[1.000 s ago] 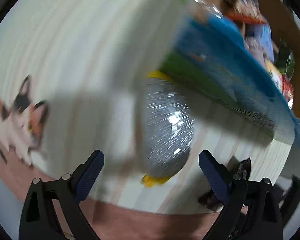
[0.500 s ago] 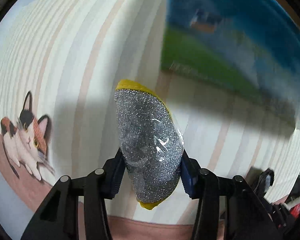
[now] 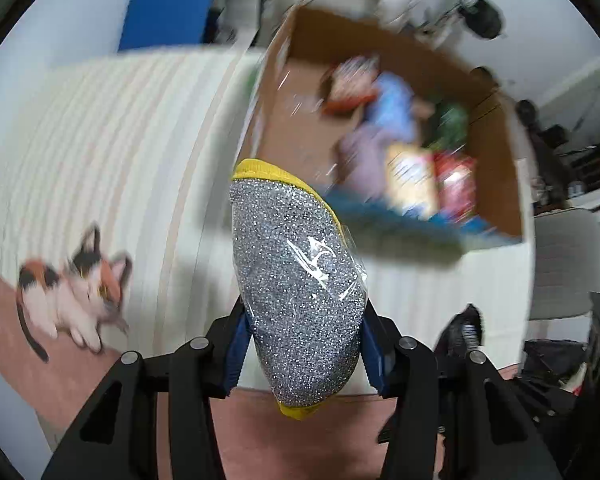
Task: Organize soft objects
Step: 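Place the scrubber in the box with the left tool while the right tool places the black bag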
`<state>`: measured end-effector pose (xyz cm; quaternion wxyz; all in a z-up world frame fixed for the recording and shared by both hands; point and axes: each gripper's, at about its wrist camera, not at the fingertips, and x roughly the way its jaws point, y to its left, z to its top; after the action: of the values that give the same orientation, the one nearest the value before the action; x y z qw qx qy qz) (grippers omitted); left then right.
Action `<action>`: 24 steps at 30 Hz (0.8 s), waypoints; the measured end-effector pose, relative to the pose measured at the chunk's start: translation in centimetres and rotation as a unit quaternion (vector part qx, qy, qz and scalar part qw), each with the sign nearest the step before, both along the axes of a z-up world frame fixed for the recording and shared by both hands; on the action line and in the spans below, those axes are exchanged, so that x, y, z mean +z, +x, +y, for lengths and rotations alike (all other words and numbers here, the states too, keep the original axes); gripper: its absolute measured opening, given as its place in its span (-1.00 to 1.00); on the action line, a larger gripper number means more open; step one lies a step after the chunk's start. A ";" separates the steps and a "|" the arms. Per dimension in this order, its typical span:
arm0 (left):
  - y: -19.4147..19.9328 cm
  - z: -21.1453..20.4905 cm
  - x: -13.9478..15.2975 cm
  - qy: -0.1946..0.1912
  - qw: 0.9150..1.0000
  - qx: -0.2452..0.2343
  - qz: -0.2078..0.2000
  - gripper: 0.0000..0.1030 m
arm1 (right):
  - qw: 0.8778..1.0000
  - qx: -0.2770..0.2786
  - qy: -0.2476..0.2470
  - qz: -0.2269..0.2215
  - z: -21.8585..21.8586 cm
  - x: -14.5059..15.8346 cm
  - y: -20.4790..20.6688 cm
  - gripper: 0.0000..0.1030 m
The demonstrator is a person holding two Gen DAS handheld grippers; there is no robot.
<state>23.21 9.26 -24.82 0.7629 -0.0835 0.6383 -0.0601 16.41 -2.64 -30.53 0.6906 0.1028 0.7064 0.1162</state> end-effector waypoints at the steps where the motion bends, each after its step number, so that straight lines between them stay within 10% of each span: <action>1: 1.9 -1.2 1.6 -0.004 1.000 -0.010 -0.011 -0.11 | 1.000 -0.004 0.011 -0.010 -0.2 1.2 0.5 -0.11; 10: 16.1 -4.9 6.5 0.053 0.996 -0.062 -0.036 -0.11 | 0.992 -0.062 0.081 -0.069 -7.1 8.1 13.0 -0.11; 24: 30.2 -7.7 -4.5 0.094 0.985 -0.087 0.119 -0.11 | 0.996 -0.058 0.063 0.002 -5.9 -2.1 25.0 -0.11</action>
<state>53.38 1.55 -29.32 0.6777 0.0373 0.7323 -0.0556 41.44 -8.52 -32.65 0.6869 0.1871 0.6918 0.1206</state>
